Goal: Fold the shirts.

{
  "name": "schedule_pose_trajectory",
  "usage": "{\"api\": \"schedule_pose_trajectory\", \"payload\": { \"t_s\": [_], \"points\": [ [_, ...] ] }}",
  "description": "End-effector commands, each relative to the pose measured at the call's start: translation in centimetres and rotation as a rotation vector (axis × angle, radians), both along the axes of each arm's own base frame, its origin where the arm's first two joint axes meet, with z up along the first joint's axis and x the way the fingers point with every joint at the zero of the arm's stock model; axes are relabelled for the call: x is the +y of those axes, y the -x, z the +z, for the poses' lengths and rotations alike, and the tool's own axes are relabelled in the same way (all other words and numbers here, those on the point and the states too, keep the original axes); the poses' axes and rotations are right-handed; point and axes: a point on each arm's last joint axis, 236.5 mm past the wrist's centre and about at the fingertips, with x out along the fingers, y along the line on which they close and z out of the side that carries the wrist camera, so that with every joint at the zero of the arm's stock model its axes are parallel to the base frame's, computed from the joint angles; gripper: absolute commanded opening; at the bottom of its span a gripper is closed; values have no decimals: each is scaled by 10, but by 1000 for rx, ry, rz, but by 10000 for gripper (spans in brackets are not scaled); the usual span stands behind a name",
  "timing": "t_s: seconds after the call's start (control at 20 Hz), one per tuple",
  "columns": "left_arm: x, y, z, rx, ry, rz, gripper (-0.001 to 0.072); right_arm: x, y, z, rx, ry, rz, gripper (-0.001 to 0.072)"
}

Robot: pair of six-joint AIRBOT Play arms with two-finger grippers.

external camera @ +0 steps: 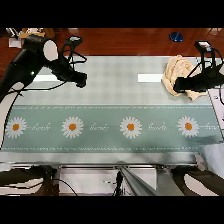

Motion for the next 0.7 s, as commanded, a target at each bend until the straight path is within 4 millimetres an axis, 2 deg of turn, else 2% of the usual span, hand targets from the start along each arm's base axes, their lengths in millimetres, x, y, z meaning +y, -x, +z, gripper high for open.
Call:
{"api": "schedule_pose_trajectory", "payload": {
  "t_s": [0.0, 0.6, 0.65],
  "points": [
    [0, 0, 0, 0, 0, -1, 720, 0, 0, 0, 0, -1, 0, 596],
    [0, 0, 0, 0, 0, -1, 720, 0, 0, 0, 0, -1, 0, 596],
    [0, 0, 0, 0, 0, -1, 720, 1, -5, 2, -23, -6, -1, 595]
  ]
}}
